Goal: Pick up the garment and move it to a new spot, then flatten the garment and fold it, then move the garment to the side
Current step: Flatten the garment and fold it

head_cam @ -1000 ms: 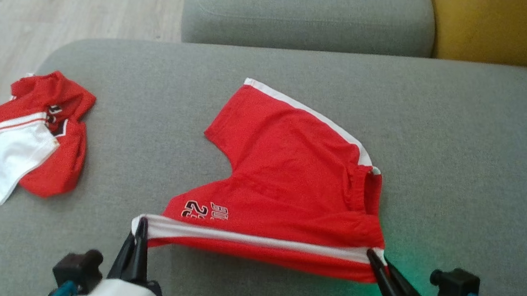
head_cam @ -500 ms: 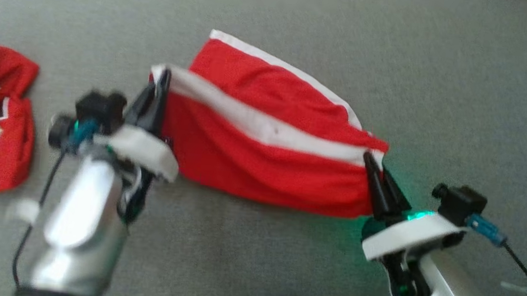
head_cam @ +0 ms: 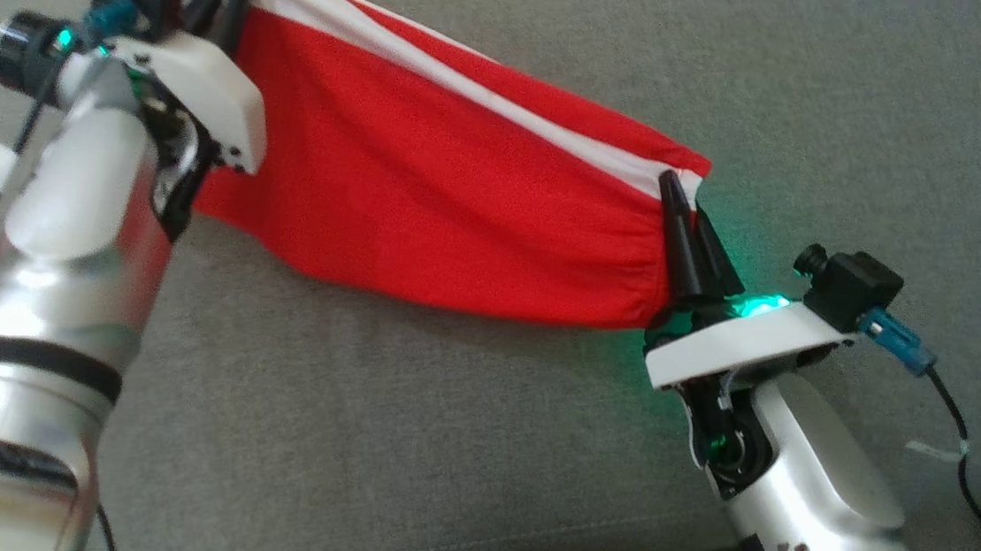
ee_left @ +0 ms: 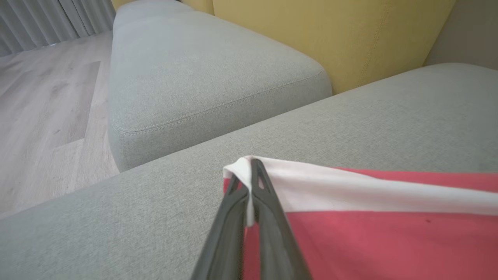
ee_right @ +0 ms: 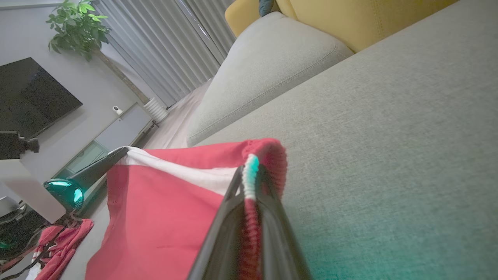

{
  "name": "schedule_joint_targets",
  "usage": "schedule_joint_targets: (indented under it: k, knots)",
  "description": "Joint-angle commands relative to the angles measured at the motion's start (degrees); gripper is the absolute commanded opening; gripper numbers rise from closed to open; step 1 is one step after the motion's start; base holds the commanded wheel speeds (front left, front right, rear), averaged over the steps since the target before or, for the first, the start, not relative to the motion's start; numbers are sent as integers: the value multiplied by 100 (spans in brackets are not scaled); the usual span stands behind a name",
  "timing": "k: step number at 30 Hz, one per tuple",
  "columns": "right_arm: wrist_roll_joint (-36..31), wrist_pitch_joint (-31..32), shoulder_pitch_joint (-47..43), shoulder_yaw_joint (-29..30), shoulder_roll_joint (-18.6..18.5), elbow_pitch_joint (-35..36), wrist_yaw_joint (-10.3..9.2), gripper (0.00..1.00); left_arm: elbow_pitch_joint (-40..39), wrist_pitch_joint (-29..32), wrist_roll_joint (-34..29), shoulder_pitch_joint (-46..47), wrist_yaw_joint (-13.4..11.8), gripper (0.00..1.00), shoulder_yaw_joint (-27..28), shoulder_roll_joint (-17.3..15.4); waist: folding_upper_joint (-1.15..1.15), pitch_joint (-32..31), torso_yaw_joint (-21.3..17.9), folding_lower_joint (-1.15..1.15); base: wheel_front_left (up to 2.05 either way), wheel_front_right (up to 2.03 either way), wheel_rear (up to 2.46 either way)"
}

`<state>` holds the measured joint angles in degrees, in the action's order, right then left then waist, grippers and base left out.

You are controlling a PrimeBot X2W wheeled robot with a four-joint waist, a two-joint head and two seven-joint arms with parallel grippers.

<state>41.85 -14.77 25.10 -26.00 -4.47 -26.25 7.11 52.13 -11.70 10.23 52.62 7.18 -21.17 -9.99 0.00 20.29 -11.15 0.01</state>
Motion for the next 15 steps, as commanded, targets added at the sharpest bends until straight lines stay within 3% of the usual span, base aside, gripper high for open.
schedule_joint_targets:
  k: [1,8,15]
  knots:
    - [29,-23,161,-106,103,166,37,0,28,-51,-12,408,21,0,131,-282,0,216,-210,-1,0,0,0]
    - [64,-23,337,-160,155,163,37,0,783,-153,-100,957,-21,0,35,-440,0,390,-355,-1,0,0,0]
    - [15,-23,488,-293,157,202,37,0,1223,-238,-64,1103,-71,0,-21,-330,0,546,-362,-1,0,0,0]
